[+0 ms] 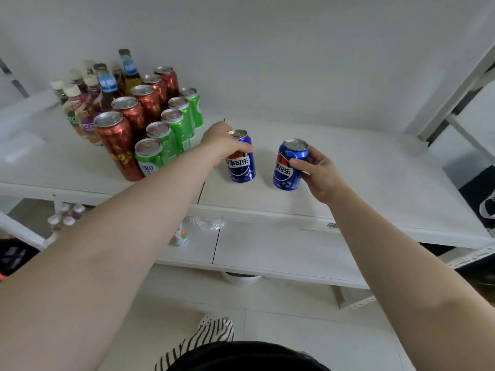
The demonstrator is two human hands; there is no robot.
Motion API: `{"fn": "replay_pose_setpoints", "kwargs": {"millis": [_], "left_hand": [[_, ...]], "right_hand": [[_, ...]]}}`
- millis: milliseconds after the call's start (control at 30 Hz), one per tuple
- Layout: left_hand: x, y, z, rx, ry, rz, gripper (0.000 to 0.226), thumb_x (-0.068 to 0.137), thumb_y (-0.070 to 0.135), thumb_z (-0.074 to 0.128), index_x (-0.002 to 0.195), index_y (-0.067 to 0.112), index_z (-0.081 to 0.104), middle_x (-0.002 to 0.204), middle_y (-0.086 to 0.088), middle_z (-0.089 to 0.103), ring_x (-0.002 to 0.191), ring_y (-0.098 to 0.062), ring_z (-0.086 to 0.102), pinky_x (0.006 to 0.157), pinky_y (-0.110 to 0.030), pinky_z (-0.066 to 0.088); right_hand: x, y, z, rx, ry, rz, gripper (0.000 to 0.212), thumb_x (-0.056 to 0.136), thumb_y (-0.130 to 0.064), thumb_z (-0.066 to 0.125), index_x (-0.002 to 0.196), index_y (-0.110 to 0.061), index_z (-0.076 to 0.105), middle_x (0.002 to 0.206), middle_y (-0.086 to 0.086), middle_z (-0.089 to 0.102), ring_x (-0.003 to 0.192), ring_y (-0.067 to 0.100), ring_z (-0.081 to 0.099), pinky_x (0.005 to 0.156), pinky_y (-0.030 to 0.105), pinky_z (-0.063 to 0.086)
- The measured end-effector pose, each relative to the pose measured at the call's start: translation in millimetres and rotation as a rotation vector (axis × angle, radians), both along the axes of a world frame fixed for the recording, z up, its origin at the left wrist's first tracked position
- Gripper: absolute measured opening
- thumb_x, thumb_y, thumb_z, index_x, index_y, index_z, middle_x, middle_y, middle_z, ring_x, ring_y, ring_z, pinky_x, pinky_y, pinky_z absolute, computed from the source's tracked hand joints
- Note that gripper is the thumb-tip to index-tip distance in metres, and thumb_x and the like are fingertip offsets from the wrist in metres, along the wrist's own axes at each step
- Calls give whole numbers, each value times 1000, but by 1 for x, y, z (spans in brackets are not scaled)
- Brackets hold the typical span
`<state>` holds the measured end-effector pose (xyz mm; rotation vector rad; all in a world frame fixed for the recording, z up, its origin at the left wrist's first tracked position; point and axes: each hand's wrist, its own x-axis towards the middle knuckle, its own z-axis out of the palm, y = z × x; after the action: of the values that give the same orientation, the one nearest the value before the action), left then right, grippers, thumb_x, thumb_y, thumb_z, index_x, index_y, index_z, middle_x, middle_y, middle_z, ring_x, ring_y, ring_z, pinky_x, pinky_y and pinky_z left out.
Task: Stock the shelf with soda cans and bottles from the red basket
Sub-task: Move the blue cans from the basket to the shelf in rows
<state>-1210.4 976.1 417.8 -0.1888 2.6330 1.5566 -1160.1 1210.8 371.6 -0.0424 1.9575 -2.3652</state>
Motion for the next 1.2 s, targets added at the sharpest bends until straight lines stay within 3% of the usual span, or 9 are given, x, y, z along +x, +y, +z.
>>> {"fn": "replay_pose_setpoints", "kwargs": {"millis": [167, 267, 433, 567, 700, 867, 1000, 1200], "left_hand": [[-11, 2, -32, -28, 74, -21, 62, 53, 31, 90, 103, 20, 55, 103, 1, 63, 94, -19, 61, 74, -31, 53], [-14, -1, -41, 8, 100, -102, 64, 57, 33, 89, 108, 20, 54, 109, 0, 65, 98, -17, 62, 82, -32, 53], [-8, -11, -43, 29, 6, -371, 60, 66, 23, 86, 115, 19, 52, 105, 8, 64, 99, -9, 60, 76, -18, 47], [-13, -25, -44, 41, -39, -458, 65, 71, 11, 82, 127, 15, 50, 121, -1, 64, 110, -14, 61, 92, -27, 50], [-17, -36, -49, 172, -79, -495, 52, 77, -1, 73, 122, 16, 54, 113, 1, 66, 99, -7, 65, 78, -18, 55], [-18, -37, -55, 151, 44, -418, 48, 71, 4, 80, 113, 18, 61, 107, 1, 69, 89, 0, 68, 72, -13, 53], [-27, -29, -60, 58, 154, -310, 60, 64, 19, 87, 119, 12, 63, 112, -7, 69, 102, -17, 65, 88, -28, 53], [-54, -27, -62, 50, 158, -220, 67, 56, 29, 90, 117, 14, 66, 108, -2, 69, 101, -15, 65, 92, -39, 54]], "right_hand": [[-21, -1, -14, 52, 8, 63, 63, 78, 17, 60, 137, -1, 45, 119, 10, 62, 110, 23, 59, 96, 36, 51], [-24, 4, -22, 64, -5, 72, 65, 79, 15, 60, 139, -2, 43, 126, 14, 59, 116, 24, 57, 101, 38, 48], [-21, -3, -33, 304, -7, 10, 67, 70, 6, 77, 130, -9, 51, 116, 4, 64, 103, 12, 61, 87, 27, 52], [-23, -8, -42, 451, 21, -153, 70, 63, -10, 86, 120, -17, 47, 117, -2, 59, 97, 2, 57, 72, 16, 48], [-25, 0, -43, 468, 54, -147, 57, 67, -8, 84, 113, -18, 52, 110, -5, 63, 99, 6, 59, 75, 18, 48], [-29, 4, -42, 540, 80, -89, 63, 68, -9, 83, 124, -15, 56, 113, -3, 65, 99, 9, 61, 73, 16, 48], [-35, -1, -49, 586, 94, -129, 71, 63, -11, 86, 126, -15, 54, 114, 0, 64, 98, 12, 60, 77, 22, 51], [-65, -14, -46, 585, 74, -181, 66, 63, -14, 87, 120, -12, 56, 113, 0, 65, 97, 13, 62, 76, 21, 51]]}}
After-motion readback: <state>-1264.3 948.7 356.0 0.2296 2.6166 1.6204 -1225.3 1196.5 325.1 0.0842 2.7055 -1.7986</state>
